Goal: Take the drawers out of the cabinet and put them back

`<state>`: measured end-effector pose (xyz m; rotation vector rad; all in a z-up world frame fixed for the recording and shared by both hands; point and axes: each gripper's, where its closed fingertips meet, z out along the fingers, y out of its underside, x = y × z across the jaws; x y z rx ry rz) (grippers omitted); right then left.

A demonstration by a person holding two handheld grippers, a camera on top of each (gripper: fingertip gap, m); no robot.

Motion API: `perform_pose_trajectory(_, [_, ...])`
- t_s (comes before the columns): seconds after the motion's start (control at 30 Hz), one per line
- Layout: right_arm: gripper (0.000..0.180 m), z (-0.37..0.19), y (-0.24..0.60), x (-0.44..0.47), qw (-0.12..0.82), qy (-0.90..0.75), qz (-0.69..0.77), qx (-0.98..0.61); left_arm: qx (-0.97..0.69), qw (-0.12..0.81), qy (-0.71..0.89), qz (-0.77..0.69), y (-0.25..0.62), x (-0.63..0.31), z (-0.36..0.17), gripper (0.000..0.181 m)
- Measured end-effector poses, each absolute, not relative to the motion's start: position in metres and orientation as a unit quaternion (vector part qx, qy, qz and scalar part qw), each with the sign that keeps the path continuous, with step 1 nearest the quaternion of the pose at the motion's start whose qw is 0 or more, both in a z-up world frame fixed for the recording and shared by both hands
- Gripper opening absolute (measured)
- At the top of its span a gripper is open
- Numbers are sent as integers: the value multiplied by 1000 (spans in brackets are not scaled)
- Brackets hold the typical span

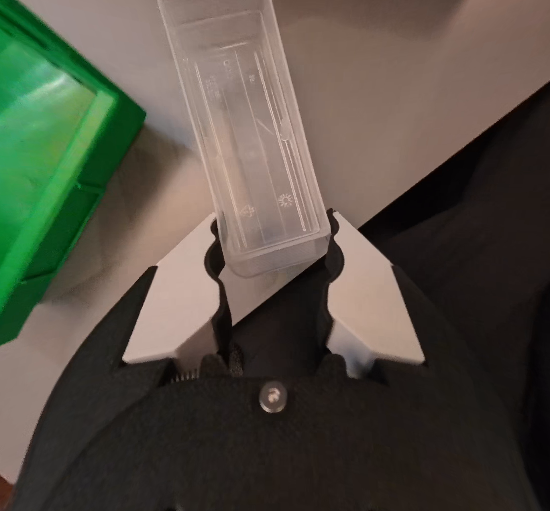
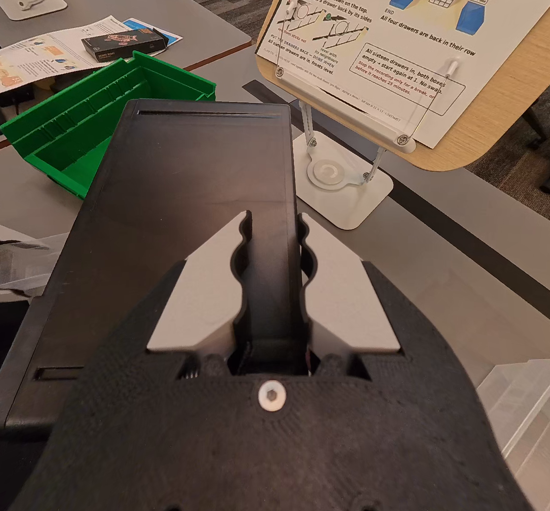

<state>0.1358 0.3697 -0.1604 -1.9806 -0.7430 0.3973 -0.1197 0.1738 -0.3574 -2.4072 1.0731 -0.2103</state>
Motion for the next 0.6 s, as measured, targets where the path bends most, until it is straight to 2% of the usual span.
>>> perform_pose_trajectory(0.43, [29, -160, 370, 136, 475, -302, 162, -811, -782, 260, 548, -144, 145, -20, -258, 68])
perform_pose_trajectory(0.6, [29, -160, 370, 136, 476, -303, 162, -810, -786, 252, 544, -152, 151, -2, -240, 68])
